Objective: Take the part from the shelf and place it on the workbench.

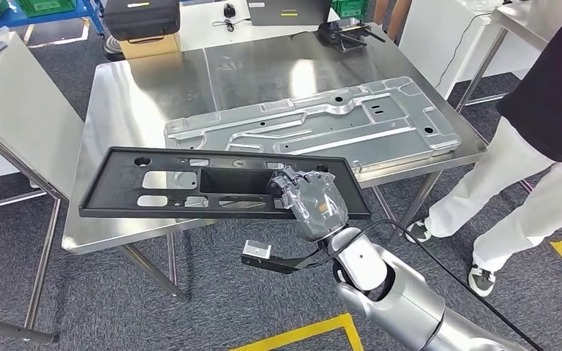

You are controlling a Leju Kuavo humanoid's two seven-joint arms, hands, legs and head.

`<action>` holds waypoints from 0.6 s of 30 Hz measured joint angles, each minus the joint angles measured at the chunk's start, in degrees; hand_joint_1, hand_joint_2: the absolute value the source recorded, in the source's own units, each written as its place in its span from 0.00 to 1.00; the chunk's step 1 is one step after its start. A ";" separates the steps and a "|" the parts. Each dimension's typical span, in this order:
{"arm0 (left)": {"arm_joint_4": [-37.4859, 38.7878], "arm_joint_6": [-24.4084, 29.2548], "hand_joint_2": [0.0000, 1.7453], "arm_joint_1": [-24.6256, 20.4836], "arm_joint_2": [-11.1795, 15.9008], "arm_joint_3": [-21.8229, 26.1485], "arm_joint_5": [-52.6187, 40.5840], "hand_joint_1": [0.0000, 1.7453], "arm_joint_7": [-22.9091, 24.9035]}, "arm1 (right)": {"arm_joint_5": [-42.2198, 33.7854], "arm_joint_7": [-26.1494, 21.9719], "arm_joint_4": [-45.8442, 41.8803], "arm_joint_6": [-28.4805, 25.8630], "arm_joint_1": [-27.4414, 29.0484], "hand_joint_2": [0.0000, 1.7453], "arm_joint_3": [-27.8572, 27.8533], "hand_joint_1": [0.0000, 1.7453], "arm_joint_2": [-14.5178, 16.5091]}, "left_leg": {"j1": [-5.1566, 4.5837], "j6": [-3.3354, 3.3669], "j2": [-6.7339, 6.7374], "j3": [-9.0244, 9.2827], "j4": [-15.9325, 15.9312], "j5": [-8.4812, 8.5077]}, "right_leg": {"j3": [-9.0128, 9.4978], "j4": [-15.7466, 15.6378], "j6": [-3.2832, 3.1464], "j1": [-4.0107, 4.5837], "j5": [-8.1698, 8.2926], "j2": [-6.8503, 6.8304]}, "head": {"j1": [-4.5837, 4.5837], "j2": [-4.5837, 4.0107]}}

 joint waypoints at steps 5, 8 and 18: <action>0.00 -0.01 1.00 0.07 0.08 -0.01 -0.81 0.00 0.34 | 0.00 0.18 0.07 -0.01 -0.02 1.00 0.24 1.00 0.02 | 0.16 0.52 0.08 0.29 -0.48 0.20 | -0.01 -0.06 -0.36 0.34 0.07 0.02 | 0.00 0.00; 0.00 0.00 1.00 0.06 0.08 -0.02 -1.22 0.00 0.35 | 0.00 0.23 0.07 -0.03 -0.02 1.00 0.42 1.00 0.02 | 0.27 0.28 0.08 0.34 -0.66 0.31 | -0.04 -0.03 -0.64 0.52 0.02 0.02 | 0.00 0.00; 0.00 0.03 1.00 0.00 0.13 -0.03 -1.95 0.00 0.54 | -0.07 0.09 0.15 -0.11 -0.27 1.00 0.68 1.00 0.30 | 1.15 0.00 0.21 2.43 -3.50 1.20 | -0.50 2.07 0.18 0.56 -1.61 -0.06 | 0.07 0.00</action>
